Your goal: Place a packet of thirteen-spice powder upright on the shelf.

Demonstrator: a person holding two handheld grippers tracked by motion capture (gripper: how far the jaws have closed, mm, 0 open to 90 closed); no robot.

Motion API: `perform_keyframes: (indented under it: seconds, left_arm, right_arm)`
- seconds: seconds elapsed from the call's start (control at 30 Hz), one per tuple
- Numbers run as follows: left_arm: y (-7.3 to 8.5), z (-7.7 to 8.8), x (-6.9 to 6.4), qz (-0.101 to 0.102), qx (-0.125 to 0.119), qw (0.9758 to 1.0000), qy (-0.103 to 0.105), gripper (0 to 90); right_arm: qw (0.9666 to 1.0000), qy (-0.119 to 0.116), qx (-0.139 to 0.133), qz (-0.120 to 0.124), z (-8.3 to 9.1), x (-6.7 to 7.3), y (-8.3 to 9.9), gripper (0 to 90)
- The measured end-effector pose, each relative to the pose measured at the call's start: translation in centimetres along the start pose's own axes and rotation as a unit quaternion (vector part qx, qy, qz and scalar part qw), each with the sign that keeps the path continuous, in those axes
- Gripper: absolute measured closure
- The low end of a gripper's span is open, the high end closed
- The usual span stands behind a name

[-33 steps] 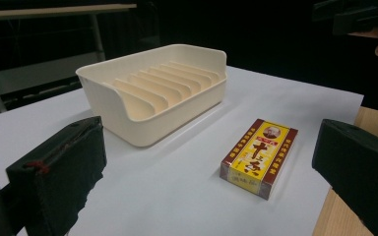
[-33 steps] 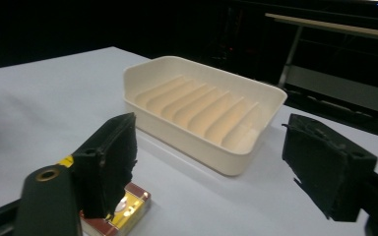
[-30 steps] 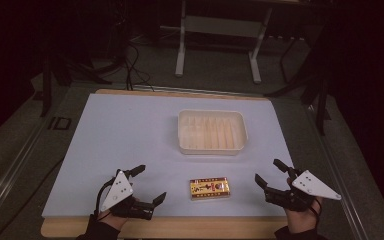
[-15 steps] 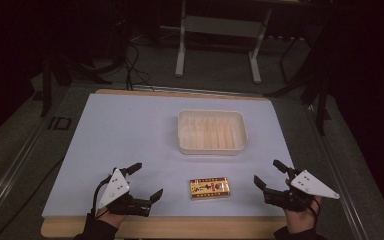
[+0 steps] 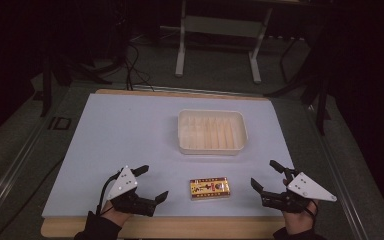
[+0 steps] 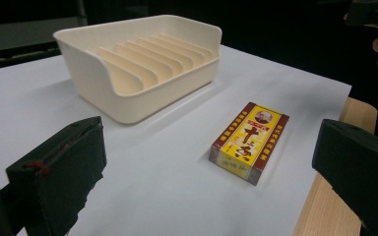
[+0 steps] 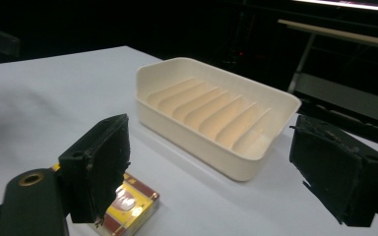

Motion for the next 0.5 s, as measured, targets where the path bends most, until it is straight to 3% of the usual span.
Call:
perform_keyframes:
  seconds: [0.13,0.3,0.5]
  left_arm:
    - [-0.6,-0.8,-0.6,-0.002,0.013,0.9998,0.014,0.7]
    - [-1.7,-1.4,-1.7,-0.001,0.033,0.9983,0.048,0.7]
    - [-2.4,-1.7,-2.7,-0.01,0.053,0.9966,0.062,0.7]
  right_arm:
    - [0.9999,-0.006,0.005,-0.008,-0.2,0.0,0.1,14.4]
    - [0.9996,-0.011,0.014,-0.024,-0.2,0.0,0.3,14.0]
    - [0.9994,-0.02,0.003,-0.029,0.0,0.3,0.0,14.0]
Point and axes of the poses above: each handheld gripper's, and its own axes: z roughly backward along the jaws, y roughly out of its underside, x roughly to its left, the point moved 5 cm from there along -z, roughly forward along the jaws, and after that the axes turned 1 degree about z, right-handed, at the moved point
